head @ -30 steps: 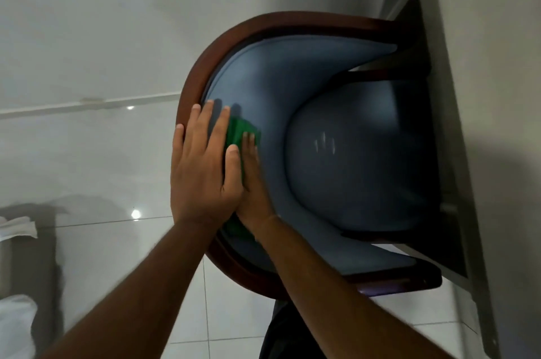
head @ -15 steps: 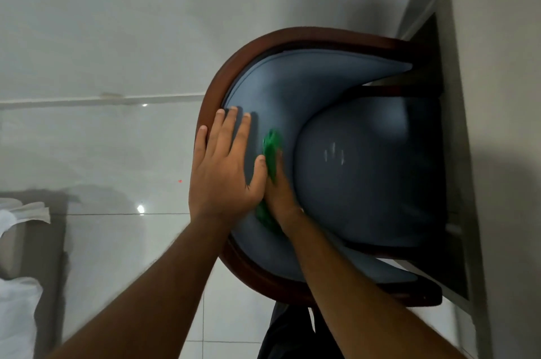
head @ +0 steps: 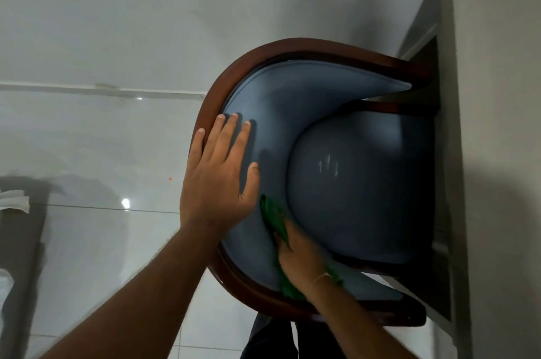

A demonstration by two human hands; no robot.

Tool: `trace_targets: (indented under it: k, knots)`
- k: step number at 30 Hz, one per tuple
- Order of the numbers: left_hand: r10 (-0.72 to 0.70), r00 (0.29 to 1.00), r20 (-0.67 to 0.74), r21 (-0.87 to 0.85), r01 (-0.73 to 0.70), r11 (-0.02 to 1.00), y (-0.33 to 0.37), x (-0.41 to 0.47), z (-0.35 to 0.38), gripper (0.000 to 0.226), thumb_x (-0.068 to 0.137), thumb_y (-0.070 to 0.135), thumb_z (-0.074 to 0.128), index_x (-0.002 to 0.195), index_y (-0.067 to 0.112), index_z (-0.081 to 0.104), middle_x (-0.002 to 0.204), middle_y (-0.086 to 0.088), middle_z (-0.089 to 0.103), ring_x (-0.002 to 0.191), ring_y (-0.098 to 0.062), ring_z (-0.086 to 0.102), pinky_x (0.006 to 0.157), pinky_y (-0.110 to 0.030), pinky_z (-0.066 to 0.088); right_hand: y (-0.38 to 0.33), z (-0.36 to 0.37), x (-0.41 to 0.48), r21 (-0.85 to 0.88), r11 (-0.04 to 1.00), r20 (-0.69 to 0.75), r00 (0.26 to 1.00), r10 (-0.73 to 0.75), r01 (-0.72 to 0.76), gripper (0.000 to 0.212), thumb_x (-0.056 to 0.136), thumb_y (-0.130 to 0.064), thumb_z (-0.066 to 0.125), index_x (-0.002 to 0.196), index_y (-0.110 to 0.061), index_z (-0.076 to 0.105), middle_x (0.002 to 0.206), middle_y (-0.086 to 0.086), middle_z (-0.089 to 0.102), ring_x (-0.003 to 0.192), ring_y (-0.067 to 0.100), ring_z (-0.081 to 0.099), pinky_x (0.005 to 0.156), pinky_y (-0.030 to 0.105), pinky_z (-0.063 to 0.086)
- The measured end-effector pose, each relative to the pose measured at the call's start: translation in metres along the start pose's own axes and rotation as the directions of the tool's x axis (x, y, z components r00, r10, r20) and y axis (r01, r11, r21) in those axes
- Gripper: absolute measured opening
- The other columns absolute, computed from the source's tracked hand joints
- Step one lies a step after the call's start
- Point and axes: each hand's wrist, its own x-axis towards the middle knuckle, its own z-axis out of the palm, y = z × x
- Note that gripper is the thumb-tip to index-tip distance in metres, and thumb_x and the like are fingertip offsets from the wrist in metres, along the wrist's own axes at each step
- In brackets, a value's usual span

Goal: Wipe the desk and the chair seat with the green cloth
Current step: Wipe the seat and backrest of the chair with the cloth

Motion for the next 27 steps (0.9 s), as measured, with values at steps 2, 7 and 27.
trace_targets:
  k: [2,7,27]
  knots:
    - [-0.003,1.000,0.012,-0.004,0.003,1.000,0.001,0.000,-0.002,0.072,0.106,0.045,0.036,0.171,0.017,0.029,0.180,-0.008,0.028,0.170,-0.024,0.015,0.138,-0.054,0.013,-0.036,0.014,0.017,0.282,0.959,-0.070,0.997,0.032,-0.011,0.050,0.109,-0.036,0.043,0.158,-0.037,0.036,0.153,-0.004,0.055,0.143,0.024,0.052,0.117,0.037,0.042]
    - [0.004,1.000,0.024,0.017,-0.005,1.000,-0.002,0.000,-0.001,0.072,0.104,0.044,0.040,0.170,0.016,0.032,0.178,-0.008,0.033,0.169,-0.022,0.020,0.138,-0.052,0.010,-0.108,0.017,0.101,0.663,0.743,-0.239,0.967,0.092,0.093,0.056,0.111,-0.026,0.045,0.163,-0.027,0.026,0.161,0.000,0.045,0.149,0.021,0.044,0.122,0.032,0.037]
    - [0.126,0.990,0.063,0.091,-0.131,0.987,-0.002,0.002,0.003,0.078,0.098,0.050,0.048,0.168,0.019,0.038,0.177,-0.008,0.035,0.168,-0.024,0.024,0.138,-0.049,0.012,0.069,-0.130,0.205,-0.323,0.943,-0.437,0.897,-0.072,-0.082,0.070,0.104,-0.009,0.047,0.166,-0.009,0.014,0.175,0.018,0.004,0.163,0.037,0.005,0.133,0.045,0.010]
